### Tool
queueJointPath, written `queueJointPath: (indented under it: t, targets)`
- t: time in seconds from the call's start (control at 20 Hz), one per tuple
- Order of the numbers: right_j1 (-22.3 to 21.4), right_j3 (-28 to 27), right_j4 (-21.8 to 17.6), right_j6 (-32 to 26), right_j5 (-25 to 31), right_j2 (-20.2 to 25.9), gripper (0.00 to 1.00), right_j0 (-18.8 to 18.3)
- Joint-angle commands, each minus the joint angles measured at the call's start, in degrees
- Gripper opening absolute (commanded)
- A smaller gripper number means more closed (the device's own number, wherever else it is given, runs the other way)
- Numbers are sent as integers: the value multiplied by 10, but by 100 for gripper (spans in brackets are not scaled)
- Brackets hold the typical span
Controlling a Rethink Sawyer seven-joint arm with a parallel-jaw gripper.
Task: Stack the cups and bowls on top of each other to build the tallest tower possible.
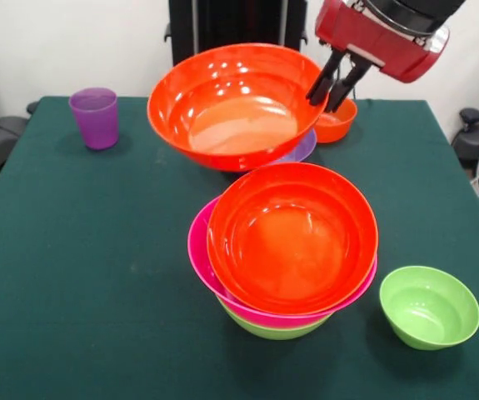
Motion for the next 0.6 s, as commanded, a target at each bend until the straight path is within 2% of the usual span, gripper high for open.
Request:
queueJointPath:
  t: [0.05, 0.3, 0.6]
  targets:
    - [16, 54, -38, -134, -89, 74, 0, -15]
    - [22, 67, -37, -128, -137, 79, 0, -16]
    - [30, 61, -38, -126, -151, 77, 0, -13]
